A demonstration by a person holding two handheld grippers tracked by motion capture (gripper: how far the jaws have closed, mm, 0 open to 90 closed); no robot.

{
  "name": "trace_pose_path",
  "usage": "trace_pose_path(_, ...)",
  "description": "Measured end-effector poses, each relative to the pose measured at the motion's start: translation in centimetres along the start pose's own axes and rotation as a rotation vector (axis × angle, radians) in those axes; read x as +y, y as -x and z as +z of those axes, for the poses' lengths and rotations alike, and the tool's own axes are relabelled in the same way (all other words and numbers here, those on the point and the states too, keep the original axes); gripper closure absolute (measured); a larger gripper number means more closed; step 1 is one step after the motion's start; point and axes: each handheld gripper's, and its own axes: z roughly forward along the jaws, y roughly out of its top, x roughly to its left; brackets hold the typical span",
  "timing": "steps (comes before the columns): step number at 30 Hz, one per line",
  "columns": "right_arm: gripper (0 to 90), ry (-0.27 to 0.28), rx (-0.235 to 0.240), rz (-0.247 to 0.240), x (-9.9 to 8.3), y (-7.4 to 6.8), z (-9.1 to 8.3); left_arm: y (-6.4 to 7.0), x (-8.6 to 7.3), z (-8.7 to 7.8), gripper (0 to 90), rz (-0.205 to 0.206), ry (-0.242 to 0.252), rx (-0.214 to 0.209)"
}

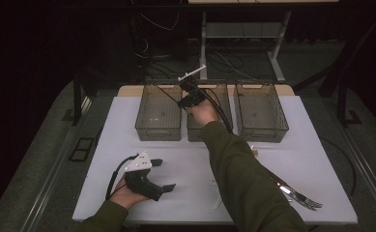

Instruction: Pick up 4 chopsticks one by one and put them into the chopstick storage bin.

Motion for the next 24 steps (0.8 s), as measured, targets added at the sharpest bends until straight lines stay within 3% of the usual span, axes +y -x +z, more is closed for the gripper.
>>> trace_pose_path(13, 85.0, -0.051, -0.023, -0.002, 1.4, -1.5, 3.9, 0.0, 0.1, -0.1, 0.0, 0.004, 0.007, -0.004)
trace_pose_path(24, 84.5, -0.088, -0.045, 0.003, 1.9, -2.5, 5.8, 0.0, 0.2, -0.1, 0.0, 0.019, 0.010, -0.011)
